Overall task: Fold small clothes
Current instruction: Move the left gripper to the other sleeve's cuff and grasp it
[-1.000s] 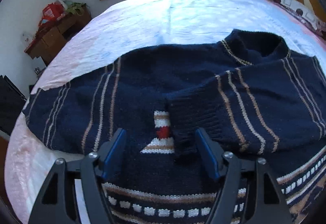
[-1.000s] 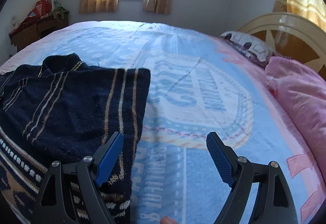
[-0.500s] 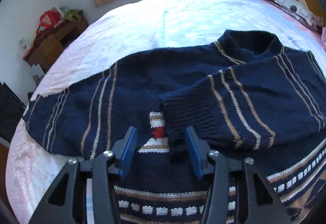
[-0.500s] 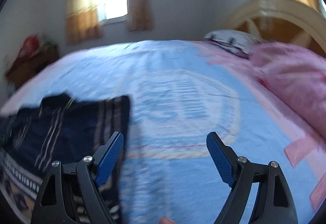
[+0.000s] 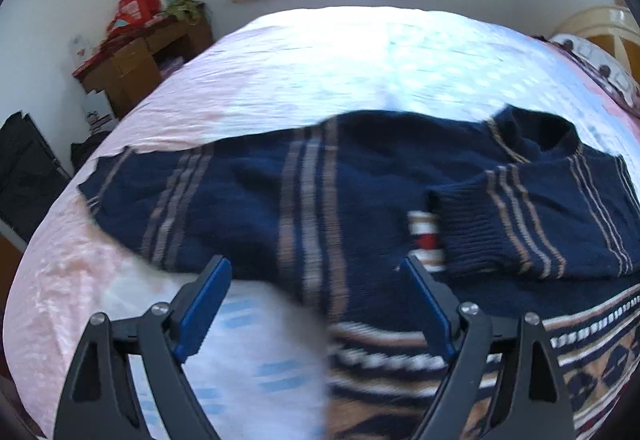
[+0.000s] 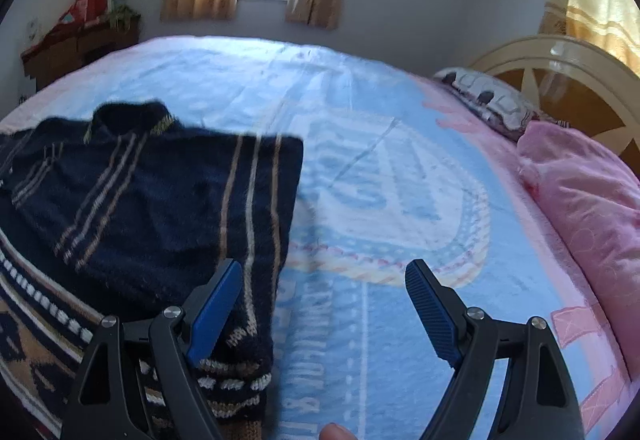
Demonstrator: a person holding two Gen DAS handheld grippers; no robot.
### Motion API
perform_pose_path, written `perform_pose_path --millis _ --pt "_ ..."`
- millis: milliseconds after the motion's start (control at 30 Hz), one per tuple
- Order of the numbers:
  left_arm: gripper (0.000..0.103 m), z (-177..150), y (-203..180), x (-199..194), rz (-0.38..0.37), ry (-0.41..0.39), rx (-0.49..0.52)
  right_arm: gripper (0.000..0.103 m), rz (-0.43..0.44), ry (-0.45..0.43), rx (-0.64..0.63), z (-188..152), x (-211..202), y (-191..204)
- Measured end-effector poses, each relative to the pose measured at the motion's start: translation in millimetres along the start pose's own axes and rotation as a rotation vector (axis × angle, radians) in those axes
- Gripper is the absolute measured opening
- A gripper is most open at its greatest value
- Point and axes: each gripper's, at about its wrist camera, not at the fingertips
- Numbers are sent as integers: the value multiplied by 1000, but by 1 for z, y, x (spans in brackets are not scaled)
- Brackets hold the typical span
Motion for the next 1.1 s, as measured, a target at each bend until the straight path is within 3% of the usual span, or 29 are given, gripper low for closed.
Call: perform_pose_path --millis 133,433,600,800,1100 --pt "90 -9 43 -1 44 13 -50 84 2 -78 -37 2 -10 9" --pt "90 -34 130 5 131 48 -168 84 -32 -161 -50 6 -36 14" --pt "90 -30 185 16 220 35 -273 84 49 -130 -91 12 -51 36" --pt "90 -15 239 34 311 -4 -362 84 137 -202 -280 18 -84 96" --pt "88 6 285 80 314 -22 -447 84 277 -253 -454 -3 -101 160"
Point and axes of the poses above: each gripper's, at about its wrist camera, not at the fingertips, and x roughly the way its jaws point, y to its left, z to its top, and after that the axes turned 10 degrees about -y, right-handed
